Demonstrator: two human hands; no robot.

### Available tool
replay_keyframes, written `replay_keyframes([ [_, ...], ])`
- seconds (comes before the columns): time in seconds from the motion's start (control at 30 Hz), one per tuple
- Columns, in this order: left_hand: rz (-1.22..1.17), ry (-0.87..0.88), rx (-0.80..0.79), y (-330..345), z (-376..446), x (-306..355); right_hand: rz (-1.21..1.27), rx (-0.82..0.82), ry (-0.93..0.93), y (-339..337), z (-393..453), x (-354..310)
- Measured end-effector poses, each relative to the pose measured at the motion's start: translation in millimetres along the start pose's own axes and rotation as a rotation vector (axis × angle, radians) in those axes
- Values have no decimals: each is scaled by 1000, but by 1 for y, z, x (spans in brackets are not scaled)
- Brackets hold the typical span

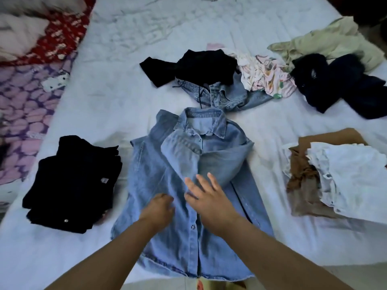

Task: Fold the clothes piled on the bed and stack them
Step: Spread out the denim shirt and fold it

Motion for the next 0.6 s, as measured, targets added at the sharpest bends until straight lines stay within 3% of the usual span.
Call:
replay_keyframes([
  [0.17,-34,-110,-27,12,-9,-37,67,-235,36,48,-4,3],
  [0.4,-116,-26,-40,26,15,9,17,-202,160,69,-2,103],
  [0.6,-149,46,47,22,60,66,-60,-266,241,85,25,200],
])
Point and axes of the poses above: each hand's wrist, its own z-axis towards the middle knuckle, its own y-axis out of the palm, x = y × z, the point moved 10 cm from there along z, towards the middle knuckle, and after that the axes turned 4 degrees about y, right-handed, at the moved point
